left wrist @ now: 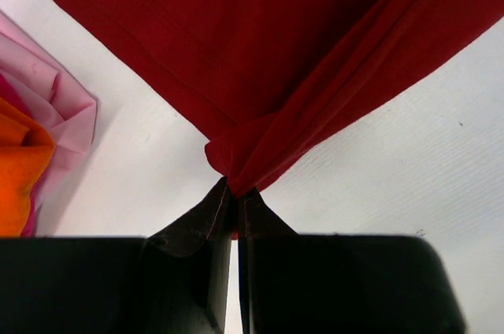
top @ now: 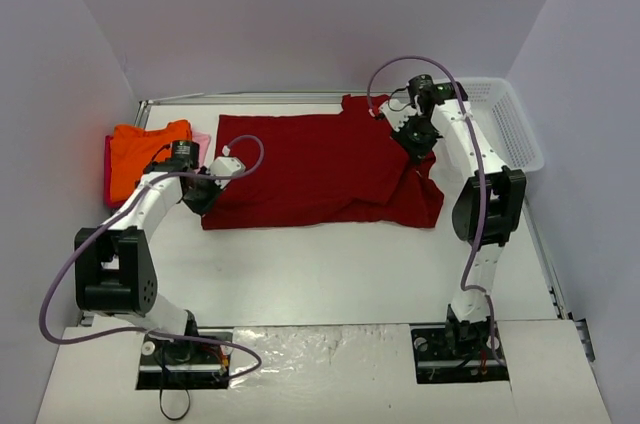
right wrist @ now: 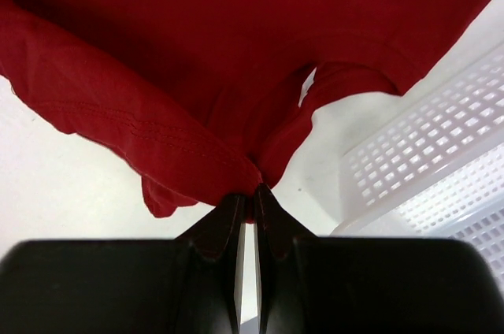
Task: Fold and stack the t-shirts
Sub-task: Fold the flattened tshirt in 1/3 of the way
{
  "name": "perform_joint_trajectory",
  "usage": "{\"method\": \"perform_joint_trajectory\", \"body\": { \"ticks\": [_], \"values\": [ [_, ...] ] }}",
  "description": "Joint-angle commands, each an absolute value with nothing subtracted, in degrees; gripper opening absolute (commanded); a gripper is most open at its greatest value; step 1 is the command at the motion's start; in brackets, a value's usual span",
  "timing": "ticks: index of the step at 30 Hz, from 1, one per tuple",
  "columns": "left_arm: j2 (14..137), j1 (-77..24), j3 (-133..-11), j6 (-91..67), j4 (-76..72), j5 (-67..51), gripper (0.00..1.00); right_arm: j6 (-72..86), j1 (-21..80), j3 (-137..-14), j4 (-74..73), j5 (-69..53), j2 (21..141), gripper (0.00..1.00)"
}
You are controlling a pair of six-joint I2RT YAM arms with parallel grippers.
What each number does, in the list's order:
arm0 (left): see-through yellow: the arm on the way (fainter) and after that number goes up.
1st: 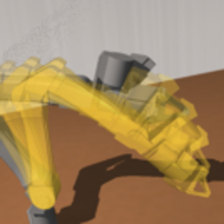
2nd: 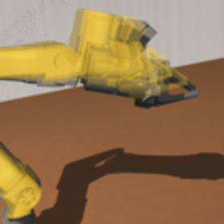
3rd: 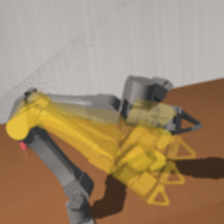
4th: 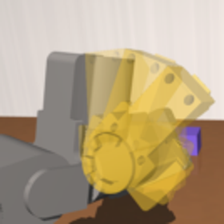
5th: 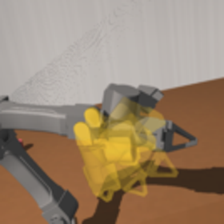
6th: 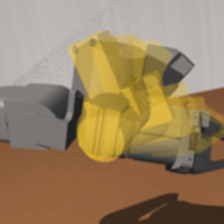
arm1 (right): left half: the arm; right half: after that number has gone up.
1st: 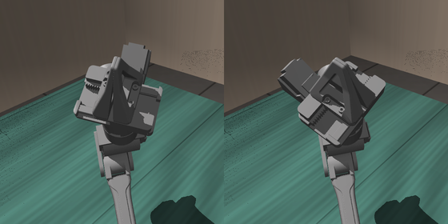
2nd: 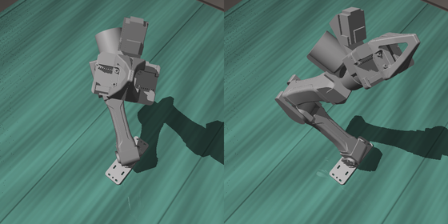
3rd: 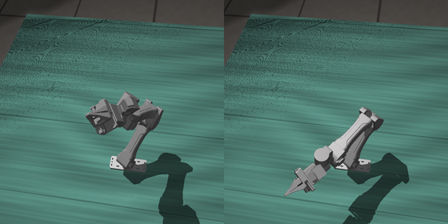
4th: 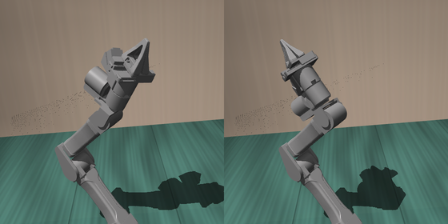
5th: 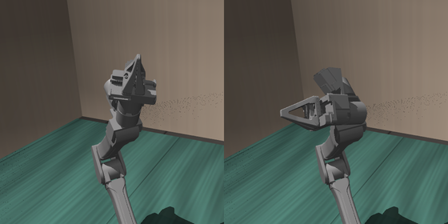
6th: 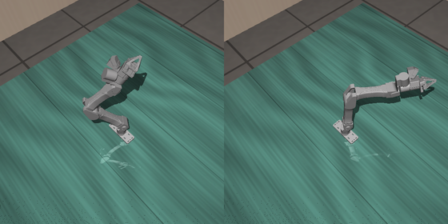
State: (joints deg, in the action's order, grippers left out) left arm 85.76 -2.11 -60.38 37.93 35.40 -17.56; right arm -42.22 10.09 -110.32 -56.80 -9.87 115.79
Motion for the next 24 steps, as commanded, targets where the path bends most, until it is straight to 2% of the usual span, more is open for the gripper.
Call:
{"method": "perform_joint_trajectory", "body": {
  "ticks": [1, 15, 23, 24],
  "values": [
    [87.5, -1.6, -64.5, 37.7, 35.7, -17.2, 0.02, -41.8, 9.6, -114.5, -59.4, -8.7, 118.5, 0.0],
    [99.8, -1.5, -75.3, 37.9, 37.4, -17.8, 0.02, -42.3, 9.6, -130.0, -61.9, -6.4, 130.6, 0.0],
    [103.9, -1.4, -77.5, 37.5, 37.4, -17.2, 0.02, -42.5, 9.6, -132.0, -61.5, -5.9, 134.5, 0.0],
    [104.1, -1.4, -77.6, 37.5, 37.1, -17.0, 0.02, -42.4, 9.6, -132.0, -61.3, -5.9, 134.7, 0.04]
  ]
}}
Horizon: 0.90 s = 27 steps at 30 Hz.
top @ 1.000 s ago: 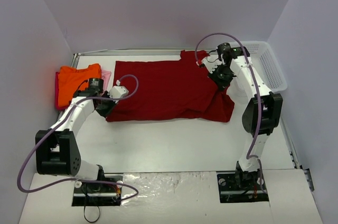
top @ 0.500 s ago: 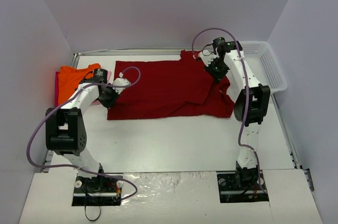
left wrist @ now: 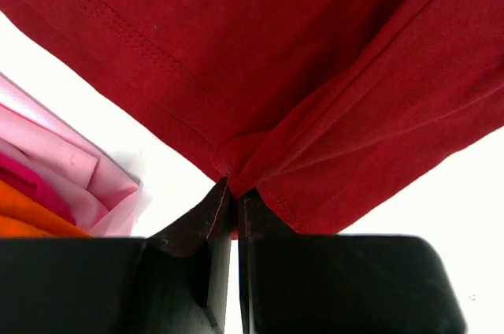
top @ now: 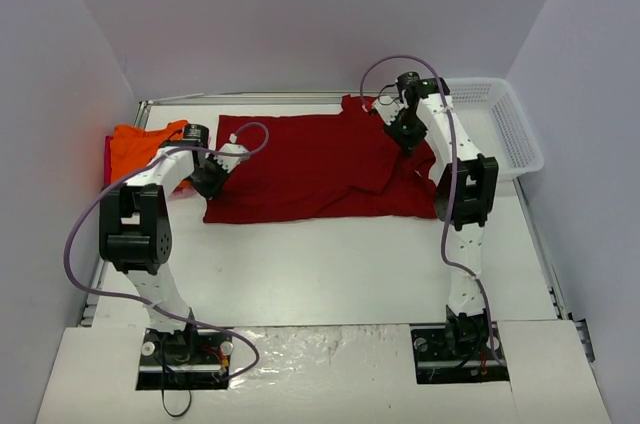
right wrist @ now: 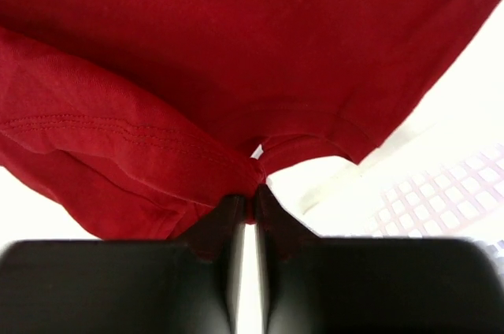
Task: Fold and stack the t-shirts
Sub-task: Fold the flattened tshirt in 1/3 of the way
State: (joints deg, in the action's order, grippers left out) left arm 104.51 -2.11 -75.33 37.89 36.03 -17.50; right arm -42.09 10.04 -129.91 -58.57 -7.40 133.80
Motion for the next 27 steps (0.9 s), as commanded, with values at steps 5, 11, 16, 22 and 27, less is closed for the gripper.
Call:
{"method": "perform_joint_trajectory", "body": {
  "ticks": [5, 11, 16, 22, 27],
  "values": [
    [105.0, -1.4, -77.7, 36.0, 35.3, -13.9, 0.02, -41.4, 9.7, -132.1, -59.4, -6.5, 136.3, 0.36],
    [103.5, -1.4, -77.8, 33.6, 30.9, -9.0, 0.18, -38.8, 9.8, -131.8, -53.5, -6.8, 135.2, 0.38],
    [101.6, -1.5, -79.4, 31.6, 30.2, -7.6, 0.45, -37.9, 10.1, -129.8, -52.7, -8.8, 132.7, 0.35],
    [97.8, -1.6, -78.0, 29.6, 29.0, -6.9, 0.6, -39.5, 12.1, -114.7, -52.8, -11.2, 122.5, 0.31],
    [94.1, -1.6, -75.8, 28.0, 28.5, -6.4, 0.62, -40.2, 12.5, -105.4, -52.7, -15.7, 117.3, 0.35]
  ]
}}
